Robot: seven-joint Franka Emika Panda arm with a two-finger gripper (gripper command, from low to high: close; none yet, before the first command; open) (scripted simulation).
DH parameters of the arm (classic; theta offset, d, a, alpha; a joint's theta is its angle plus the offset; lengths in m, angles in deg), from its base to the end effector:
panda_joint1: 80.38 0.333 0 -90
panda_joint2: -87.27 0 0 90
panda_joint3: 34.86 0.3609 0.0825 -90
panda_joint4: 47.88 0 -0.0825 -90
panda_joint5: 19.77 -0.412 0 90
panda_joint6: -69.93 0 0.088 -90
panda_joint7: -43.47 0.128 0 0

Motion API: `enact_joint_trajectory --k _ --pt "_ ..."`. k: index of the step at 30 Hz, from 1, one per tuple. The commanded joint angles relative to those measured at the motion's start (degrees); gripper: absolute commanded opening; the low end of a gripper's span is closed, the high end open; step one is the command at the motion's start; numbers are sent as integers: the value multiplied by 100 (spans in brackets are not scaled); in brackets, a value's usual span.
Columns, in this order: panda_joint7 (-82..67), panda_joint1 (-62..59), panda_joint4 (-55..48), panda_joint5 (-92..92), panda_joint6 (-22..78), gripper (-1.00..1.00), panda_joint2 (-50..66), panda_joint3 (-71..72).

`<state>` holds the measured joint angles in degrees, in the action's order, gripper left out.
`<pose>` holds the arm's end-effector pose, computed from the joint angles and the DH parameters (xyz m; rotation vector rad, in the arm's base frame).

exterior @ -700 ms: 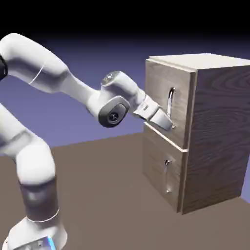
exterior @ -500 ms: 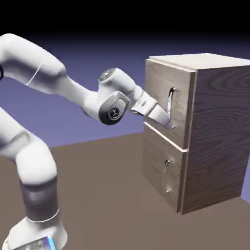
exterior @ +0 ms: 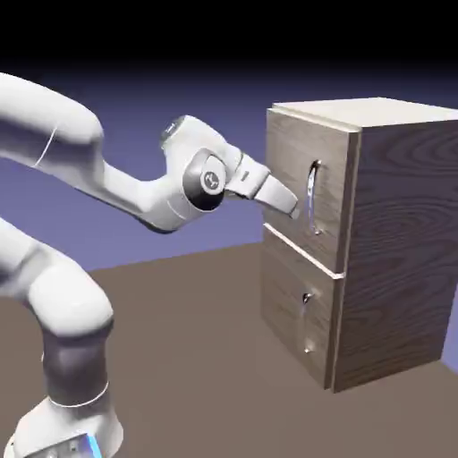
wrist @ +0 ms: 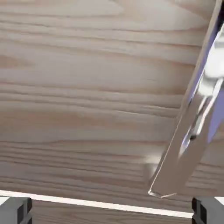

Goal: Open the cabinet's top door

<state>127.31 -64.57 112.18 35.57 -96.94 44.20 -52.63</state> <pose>0.3650 0.0289 0.4999 -2.4564 0.8481 -1.2357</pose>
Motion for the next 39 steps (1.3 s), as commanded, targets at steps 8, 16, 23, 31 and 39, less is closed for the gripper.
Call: enact_joint_trajectory --k 8,16,23,31,39 --pt "1491 545 -34 1994 257 0 -375 -640" --pt "2982 1090 -68 3987 514 0 -750 -1280" --pt "4286 1567 -98 5731 739 0 -1078 -1840" --pt "5777 2112 -132 7725 996 0 -1453 -2480" --pt "7268 2657 -166 9718 1253 0 -1828 -3120"
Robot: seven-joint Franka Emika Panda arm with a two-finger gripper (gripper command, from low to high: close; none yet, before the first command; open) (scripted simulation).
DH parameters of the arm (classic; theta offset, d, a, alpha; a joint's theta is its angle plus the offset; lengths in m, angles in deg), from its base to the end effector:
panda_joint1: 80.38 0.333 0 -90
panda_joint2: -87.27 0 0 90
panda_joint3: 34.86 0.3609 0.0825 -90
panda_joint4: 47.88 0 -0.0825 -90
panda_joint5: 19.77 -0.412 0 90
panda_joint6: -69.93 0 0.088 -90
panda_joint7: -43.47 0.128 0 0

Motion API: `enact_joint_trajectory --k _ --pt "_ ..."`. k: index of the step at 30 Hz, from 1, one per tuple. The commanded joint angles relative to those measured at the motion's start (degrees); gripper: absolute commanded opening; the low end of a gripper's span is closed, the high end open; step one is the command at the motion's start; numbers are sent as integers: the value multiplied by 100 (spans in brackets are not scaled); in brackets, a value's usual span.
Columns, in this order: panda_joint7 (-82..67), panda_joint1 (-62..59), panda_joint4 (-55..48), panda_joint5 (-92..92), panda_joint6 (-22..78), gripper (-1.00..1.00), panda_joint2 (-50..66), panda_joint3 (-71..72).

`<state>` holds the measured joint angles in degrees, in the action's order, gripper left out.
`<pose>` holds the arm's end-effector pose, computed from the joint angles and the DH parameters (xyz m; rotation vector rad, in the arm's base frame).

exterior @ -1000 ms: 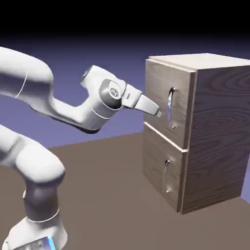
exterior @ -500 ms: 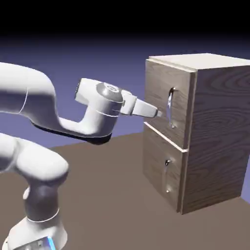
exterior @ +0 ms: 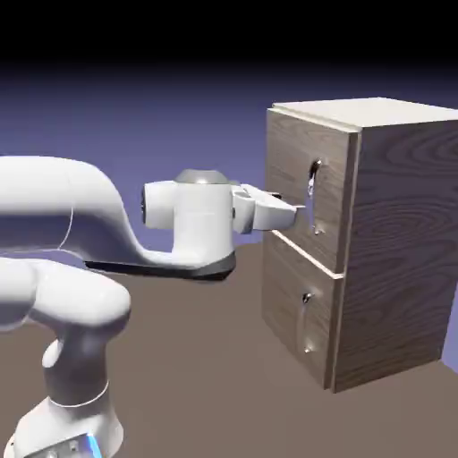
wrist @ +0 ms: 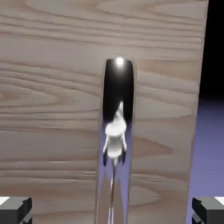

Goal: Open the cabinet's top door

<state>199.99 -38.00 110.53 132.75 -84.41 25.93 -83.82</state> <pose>0.3479 -0.0276 0.4723 -1.8523 0.7018 -1.7080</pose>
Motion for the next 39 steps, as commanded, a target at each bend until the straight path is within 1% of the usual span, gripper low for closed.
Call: enact_joint_trajectory --k 1,5,10,11,12,19,26,35,39 --pt "187 68 -4 250 32 0 -47 -80" --pt "707 258 -16 945 122 0 -178 -303" --pt "948 1267 -746 1214 439 0 436 -866" --pt "948 1268 -746 1214 439 -100 437 -866" --pt "948 1268 -746 1214 439 -100 437 -866" --pt "948 4 226 -36 1283 -100 495 586" --pt "948 -918 833 -1354 1816 -100 410 2039" --pt "945 -1884 1239 -3102 2114 -100 249 3908" --pt "972 -2404 1306 -3803 2000 -100 169 4738"
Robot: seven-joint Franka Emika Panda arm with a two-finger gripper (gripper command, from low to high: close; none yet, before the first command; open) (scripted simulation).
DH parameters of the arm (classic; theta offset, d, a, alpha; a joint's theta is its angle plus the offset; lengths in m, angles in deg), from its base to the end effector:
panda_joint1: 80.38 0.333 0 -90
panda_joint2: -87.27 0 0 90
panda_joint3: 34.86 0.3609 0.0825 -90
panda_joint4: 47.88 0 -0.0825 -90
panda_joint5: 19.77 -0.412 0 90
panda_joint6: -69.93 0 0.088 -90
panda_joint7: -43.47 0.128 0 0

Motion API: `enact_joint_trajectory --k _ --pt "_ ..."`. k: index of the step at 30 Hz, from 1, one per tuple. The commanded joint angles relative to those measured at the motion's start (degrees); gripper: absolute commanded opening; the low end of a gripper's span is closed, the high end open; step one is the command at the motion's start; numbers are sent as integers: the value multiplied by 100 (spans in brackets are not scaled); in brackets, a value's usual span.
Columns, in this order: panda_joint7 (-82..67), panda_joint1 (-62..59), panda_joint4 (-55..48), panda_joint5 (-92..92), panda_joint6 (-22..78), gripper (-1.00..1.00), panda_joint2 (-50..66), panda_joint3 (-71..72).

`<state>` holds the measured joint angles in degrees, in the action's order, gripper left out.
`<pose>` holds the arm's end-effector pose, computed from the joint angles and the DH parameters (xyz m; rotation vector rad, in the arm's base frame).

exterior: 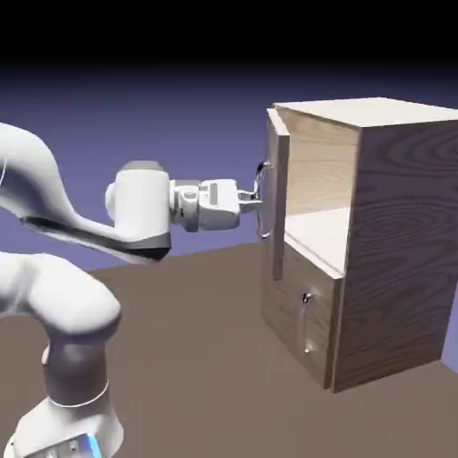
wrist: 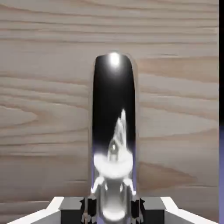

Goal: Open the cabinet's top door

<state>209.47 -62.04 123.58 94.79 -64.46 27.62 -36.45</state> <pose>0.2853 0.0583 0.4642 -1.7037 1.1421 -2.0150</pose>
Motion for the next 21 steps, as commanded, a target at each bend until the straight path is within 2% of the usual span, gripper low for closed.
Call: enact_joint_trajectory --k 1,3,9,21 --pt "-1 -90 20 -224 18 -100 -32 208" --pt "-129 -130 73 -723 174 -100 -118 566" --pt "-192 -1033 86 -1711 -310 -100 -377 1730" --pt "-927 -432 -335 -4700 1926 -100 -84 3666"
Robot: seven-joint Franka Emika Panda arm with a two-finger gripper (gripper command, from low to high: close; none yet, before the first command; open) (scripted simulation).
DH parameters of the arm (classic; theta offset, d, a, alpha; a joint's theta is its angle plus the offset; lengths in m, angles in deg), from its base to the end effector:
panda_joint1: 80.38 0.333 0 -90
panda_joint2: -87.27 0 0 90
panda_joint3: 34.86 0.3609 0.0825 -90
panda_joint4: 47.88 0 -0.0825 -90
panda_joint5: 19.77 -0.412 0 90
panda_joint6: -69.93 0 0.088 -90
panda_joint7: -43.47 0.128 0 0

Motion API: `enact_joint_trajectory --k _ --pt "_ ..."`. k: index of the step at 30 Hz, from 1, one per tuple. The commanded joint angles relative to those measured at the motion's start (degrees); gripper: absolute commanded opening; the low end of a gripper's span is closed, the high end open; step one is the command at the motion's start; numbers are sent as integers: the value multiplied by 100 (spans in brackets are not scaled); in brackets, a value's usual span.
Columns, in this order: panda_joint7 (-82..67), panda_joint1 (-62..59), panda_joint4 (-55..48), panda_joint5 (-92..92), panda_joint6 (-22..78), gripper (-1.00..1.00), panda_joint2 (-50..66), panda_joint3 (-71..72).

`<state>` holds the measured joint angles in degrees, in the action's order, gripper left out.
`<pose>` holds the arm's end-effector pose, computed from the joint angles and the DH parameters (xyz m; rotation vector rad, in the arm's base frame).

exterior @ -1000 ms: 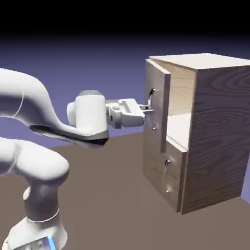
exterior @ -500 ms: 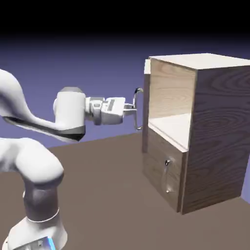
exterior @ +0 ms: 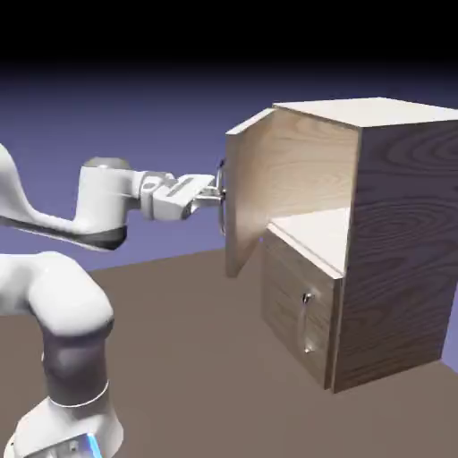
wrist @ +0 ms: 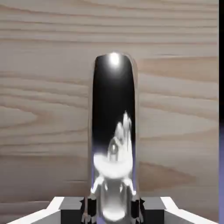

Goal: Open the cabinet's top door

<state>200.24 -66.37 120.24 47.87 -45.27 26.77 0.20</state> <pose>0.2337 0.1431 0.4647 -1.5927 1.5087 -2.1947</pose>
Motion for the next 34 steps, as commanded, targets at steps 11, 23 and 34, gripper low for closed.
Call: enact_joint_trajectory --k 11,23,34 --pt "155 -1094 -1881 -2006 2624 -100 1403 2285" --pt "279 -3550 -4007 -3014 4523 -100 2046 4570" --pt "-80 -5490 -5600 -3704 5540 100 1494 5890"
